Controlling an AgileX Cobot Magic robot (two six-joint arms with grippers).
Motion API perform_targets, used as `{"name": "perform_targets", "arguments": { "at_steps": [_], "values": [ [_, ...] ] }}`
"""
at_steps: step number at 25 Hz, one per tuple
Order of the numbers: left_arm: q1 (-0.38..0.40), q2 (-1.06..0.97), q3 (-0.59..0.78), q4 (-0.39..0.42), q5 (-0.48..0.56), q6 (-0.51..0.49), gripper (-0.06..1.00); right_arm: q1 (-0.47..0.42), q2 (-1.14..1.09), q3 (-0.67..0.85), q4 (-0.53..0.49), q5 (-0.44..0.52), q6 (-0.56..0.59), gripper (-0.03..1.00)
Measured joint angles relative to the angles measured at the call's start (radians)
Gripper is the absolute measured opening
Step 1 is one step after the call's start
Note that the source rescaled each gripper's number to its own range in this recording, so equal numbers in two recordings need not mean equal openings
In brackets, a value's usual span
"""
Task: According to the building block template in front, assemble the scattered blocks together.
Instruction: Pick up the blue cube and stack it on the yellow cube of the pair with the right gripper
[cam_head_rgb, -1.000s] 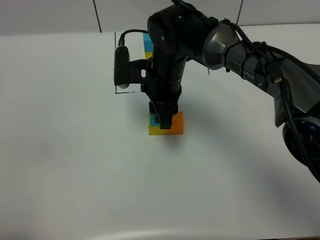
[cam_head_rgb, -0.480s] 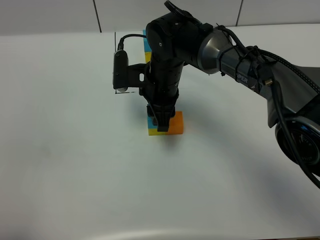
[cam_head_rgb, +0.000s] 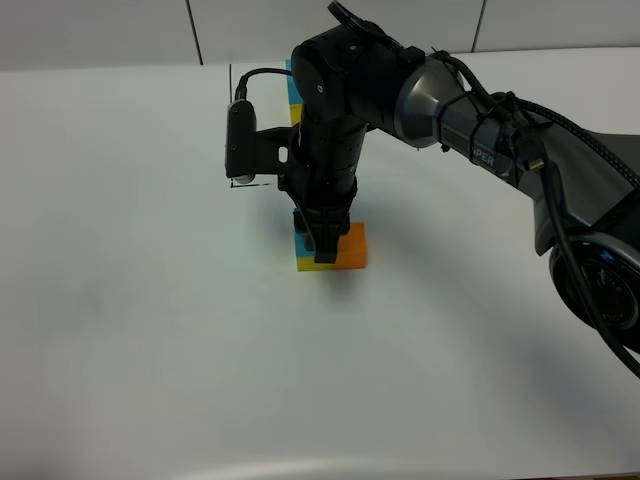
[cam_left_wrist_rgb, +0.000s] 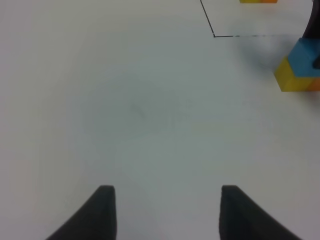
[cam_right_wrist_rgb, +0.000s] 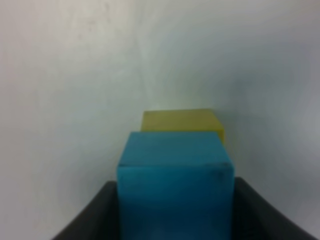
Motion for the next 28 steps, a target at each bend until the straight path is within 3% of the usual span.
{"name": "perform_targets", "arguments": {
  "at_steps": [28],
  "values": [
    [0.0, 0.0, 0.0, 0.0, 0.0, 0.0, 0.07, 0.0, 0.001, 0.0, 0.0, -0.018, 0.002, 0.02]
  ]
}}
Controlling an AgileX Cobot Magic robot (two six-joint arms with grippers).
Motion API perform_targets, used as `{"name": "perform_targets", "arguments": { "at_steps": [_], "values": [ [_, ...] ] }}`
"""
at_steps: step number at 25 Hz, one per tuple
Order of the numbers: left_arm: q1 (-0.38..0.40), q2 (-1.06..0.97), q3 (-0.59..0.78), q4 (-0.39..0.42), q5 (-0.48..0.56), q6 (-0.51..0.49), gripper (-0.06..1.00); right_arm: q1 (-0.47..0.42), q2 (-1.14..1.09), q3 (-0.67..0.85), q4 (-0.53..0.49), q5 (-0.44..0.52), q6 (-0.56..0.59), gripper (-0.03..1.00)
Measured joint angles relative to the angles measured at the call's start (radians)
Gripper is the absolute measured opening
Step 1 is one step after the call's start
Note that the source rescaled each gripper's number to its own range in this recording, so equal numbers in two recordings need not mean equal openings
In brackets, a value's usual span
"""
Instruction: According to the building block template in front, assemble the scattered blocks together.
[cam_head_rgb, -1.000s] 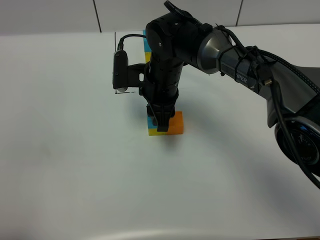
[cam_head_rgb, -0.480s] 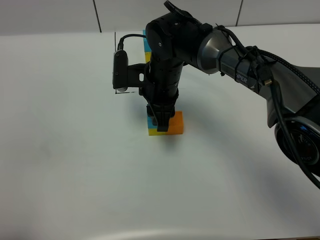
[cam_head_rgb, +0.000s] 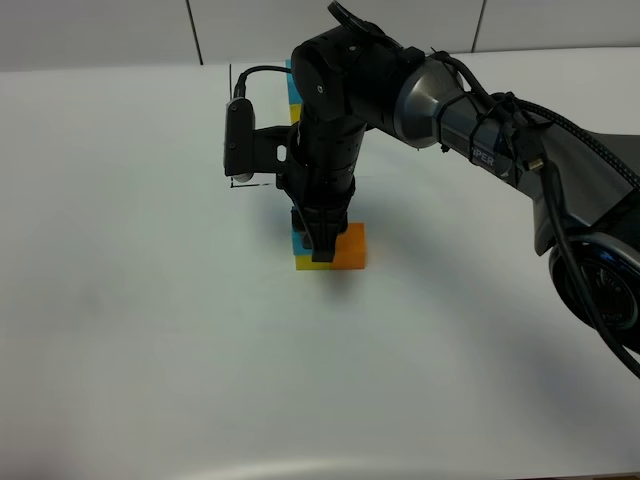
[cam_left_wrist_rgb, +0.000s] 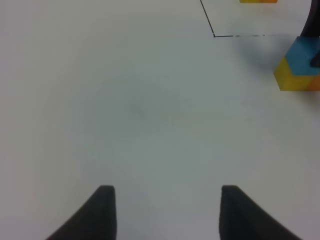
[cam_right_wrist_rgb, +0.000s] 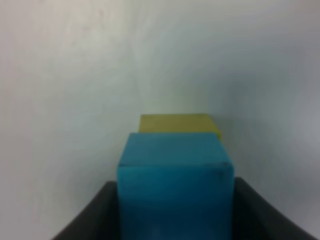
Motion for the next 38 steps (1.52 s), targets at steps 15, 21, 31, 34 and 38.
{"name": "perform_targets", "arguments": {
  "at_steps": [15, 21, 31, 34, 38],
  "values": [
    [0.0, 0.0, 0.0, 0.0, 0.0, 0.002, 0.07, 0.0, 0.017, 0.0, -0.032, -0.017, -0.001, 0.25],
    [0.0, 0.0, 0.0, 0.0, 0.0, 0.002, 0.07, 0.0, 0.008, -0.001, -0.058, 0.011, -0.001, 0.59],
    [0.0, 0.0, 0.0, 0.0, 0.0, 0.002, 0.07, -0.05, -0.142, 0.036, -0.089, 0.054, 0.171, 0.85],
    [0.0, 0.0, 0.0, 0.0, 0.0, 0.002, 0.07, -0.104, -0.224, 0.148, -0.1, 0.024, 0.234, 0.85],
    [0.0, 0.0, 0.0, 0.0, 0.0, 0.002, 0.07, -0.159, -0.374, 0.398, -0.103, -0.141, 0.343, 0.85]
  ]
}}
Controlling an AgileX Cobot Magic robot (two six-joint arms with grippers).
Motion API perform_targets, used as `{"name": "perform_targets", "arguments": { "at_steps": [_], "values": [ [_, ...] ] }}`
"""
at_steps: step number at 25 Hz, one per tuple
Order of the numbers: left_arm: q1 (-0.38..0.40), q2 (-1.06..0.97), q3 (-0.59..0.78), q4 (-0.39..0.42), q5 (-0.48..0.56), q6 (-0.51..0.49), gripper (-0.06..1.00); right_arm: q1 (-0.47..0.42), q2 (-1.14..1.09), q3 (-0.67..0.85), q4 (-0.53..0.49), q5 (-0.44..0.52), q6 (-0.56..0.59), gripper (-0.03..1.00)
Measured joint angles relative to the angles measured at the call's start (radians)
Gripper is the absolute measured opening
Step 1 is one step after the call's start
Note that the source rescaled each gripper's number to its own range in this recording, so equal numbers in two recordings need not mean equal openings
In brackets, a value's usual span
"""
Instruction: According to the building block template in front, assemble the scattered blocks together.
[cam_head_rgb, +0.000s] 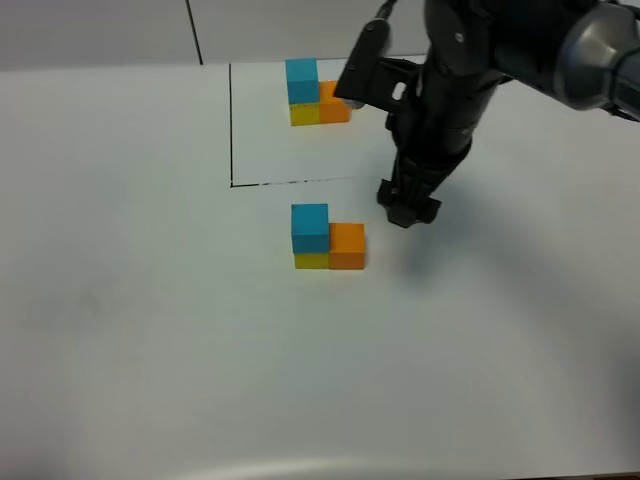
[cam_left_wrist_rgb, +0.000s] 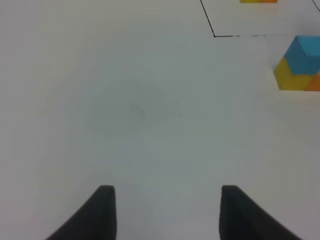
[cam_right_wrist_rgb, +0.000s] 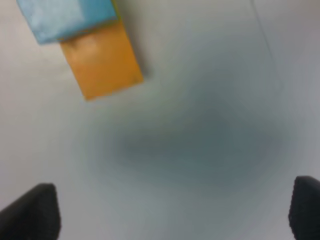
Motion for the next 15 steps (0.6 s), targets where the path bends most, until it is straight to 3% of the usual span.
{"name": "perform_targets", "arguments": {
  "at_steps": [3, 6, 10, 15],
  "values": [
    [0.0, 0.0, 0.0, 0.0, 0.0, 0.0, 0.07, -0.037, -0.152, 0.209, 0.002, -0.155, 0.121, 0.85],
    [0.0, 0.0, 0.0, 0.0, 0.0, 0.0, 0.07, -0.081, -0.279, 0.389, -0.002, -0.252, 0.238, 0.85],
    [0.0, 0.0, 0.0, 0.0, 0.0, 0.0, 0.07, -0.135, -0.36, 0.456, -0.042, -0.263, 0.342, 0.85],
    [0.0, 0.0, 0.0, 0.0, 0.0, 0.0, 0.07, -0.148, -0.37, 0.459, -0.061, -0.277, 0.382, 0.85]
  ]
}}
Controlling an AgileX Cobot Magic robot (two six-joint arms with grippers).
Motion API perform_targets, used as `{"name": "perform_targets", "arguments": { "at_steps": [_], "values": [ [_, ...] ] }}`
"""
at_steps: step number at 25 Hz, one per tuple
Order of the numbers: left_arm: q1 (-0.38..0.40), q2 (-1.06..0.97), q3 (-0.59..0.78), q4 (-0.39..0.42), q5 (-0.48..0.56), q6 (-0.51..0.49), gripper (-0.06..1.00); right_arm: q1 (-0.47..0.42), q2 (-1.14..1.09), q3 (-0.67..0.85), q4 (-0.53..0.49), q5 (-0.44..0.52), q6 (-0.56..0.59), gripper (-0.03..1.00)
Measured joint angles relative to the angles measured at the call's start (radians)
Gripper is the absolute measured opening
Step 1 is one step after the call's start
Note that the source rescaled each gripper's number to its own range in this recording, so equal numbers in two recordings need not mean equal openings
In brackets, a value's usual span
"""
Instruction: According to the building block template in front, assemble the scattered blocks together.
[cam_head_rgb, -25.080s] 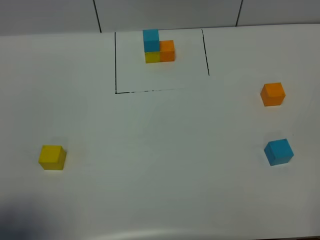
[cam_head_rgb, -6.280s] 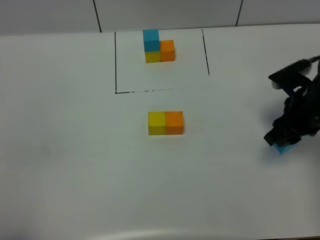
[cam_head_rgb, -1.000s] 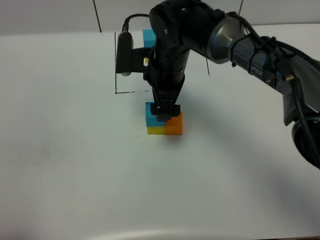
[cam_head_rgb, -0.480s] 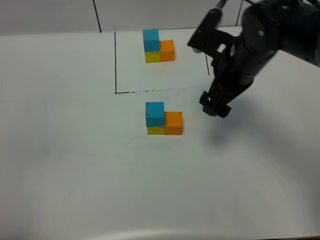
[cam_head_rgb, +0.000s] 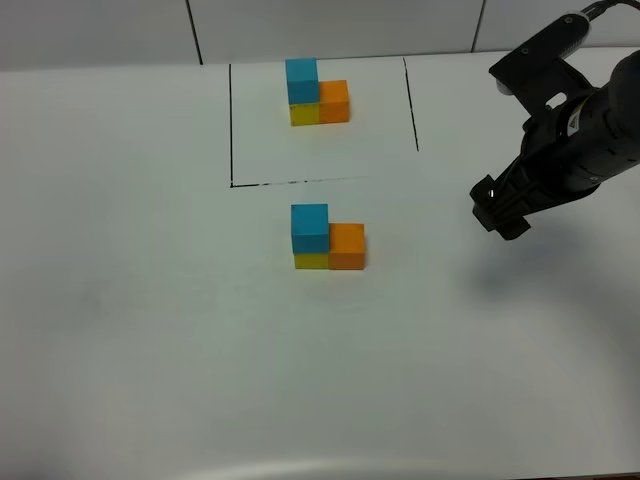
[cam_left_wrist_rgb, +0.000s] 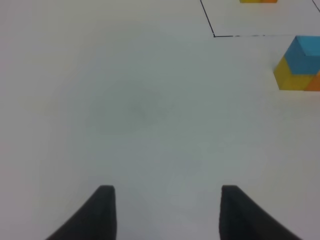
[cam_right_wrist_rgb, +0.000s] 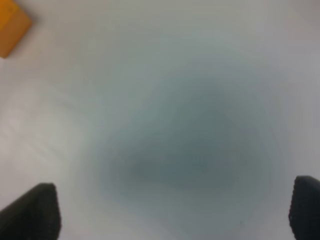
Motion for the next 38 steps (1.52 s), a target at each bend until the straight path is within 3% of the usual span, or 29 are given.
{"name": "perform_targets", "arguments": {
  "at_steps": [7, 14, 25, 30, 38],
  "values": [
    [0.0, 0.0, 0.0, 0.0, 0.0, -0.001, 0.07, -0.009, -0.018, -0.027, -0.021, -0.045, 0.108, 0.85],
    [0.0, 0.0, 0.0, 0.0, 0.0, -0.001, 0.07, -0.012, -0.11, -0.032, -0.105, -0.061, 0.296, 0.85],
    [0.0, 0.0, 0.0, 0.0, 0.0, -0.002, 0.07, -0.015, -0.348, 0.0, -0.147, 0.012, 0.349, 0.85],
    [0.0, 0.0, 0.0, 0.0, 0.0, -0.002, 0.07, -0.106, -0.531, 0.143, -0.144, -0.053, 0.379, 0.85],
    [0.0, 0.0, 0.0, 0.0, 0.0, -0.002, 0.07, -0.26, -0.867, 0.273, -0.042, -0.021, 0.313, 0.85]
  ]
}}
